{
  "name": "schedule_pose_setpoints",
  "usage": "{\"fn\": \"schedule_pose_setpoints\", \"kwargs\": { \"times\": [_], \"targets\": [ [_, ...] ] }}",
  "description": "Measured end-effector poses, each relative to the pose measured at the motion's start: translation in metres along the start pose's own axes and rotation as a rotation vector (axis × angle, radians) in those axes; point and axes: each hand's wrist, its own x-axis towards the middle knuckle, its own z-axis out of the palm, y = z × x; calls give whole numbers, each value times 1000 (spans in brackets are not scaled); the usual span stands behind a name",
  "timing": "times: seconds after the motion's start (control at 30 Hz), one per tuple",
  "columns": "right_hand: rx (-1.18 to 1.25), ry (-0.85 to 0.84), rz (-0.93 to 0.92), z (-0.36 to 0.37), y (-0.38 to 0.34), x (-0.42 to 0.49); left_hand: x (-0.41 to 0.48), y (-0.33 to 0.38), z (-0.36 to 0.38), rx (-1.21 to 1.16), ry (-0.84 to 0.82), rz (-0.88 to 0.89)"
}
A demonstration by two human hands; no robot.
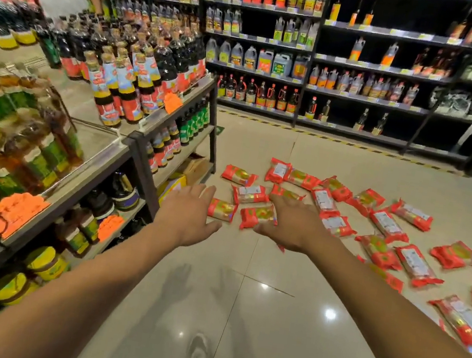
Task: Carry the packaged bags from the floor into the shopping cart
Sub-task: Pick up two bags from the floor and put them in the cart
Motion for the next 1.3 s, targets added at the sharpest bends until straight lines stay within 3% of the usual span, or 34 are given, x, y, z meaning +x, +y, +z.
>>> {"fn": "schedule_pose_setpoints", "kwargs": {
  "times": [0.5,0.83,1.07,1.3],
  "targets": [
    [-50,-139,74,-36,53,319,322,-107,44,-123,-106,81],
    [-32,-235,55,-8,114,497,496,-151,95,-109,-286,67],
    [22,-374,-11,60,173,659,644,-152,168,-111,-383,34],
    [57,-552,19,191,228,787,761,-146,304,-183,-538,22]
  ]
}}
